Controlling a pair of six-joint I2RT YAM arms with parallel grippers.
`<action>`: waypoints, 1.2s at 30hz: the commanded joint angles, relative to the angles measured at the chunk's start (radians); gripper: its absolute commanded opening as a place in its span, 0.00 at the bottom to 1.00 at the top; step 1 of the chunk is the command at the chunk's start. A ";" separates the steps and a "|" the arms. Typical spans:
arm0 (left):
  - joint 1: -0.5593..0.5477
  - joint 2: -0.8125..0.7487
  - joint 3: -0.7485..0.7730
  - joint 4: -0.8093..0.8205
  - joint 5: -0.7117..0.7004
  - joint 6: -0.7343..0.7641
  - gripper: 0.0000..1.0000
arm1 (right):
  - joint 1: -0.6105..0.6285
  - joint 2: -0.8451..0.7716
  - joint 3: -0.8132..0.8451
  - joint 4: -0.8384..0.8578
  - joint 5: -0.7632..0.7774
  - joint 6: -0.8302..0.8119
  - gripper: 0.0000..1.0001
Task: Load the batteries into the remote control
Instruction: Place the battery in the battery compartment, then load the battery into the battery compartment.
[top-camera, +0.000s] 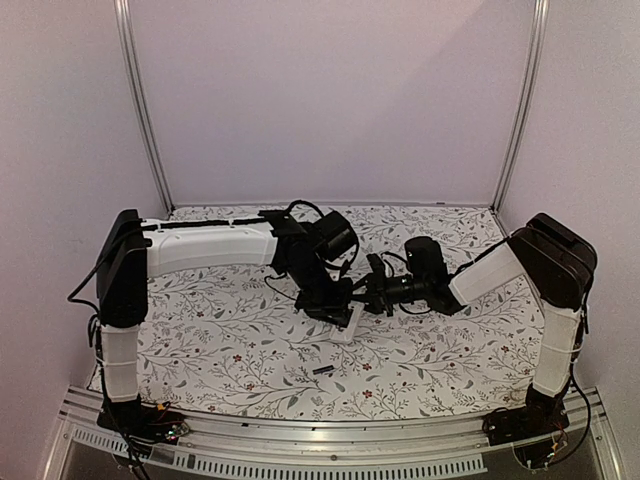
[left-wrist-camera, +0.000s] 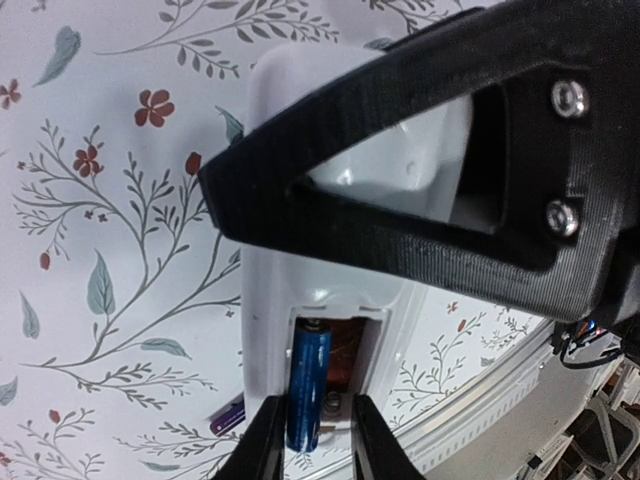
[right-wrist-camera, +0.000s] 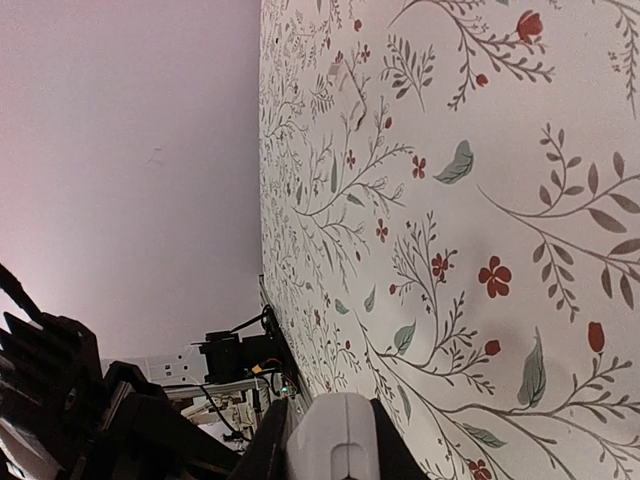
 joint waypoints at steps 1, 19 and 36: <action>-0.003 0.004 -0.006 -0.032 -0.038 0.007 0.25 | -0.001 0.008 0.001 0.121 -0.056 0.056 0.00; 0.002 -0.166 -0.063 0.090 -0.138 0.076 0.36 | -0.012 -0.010 -0.043 0.143 -0.078 0.057 0.00; -0.002 -0.689 -0.673 0.750 -0.034 0.747 0.63 | -0.013 -0.059 -0.049 0.150 -0.205 0.034 0.00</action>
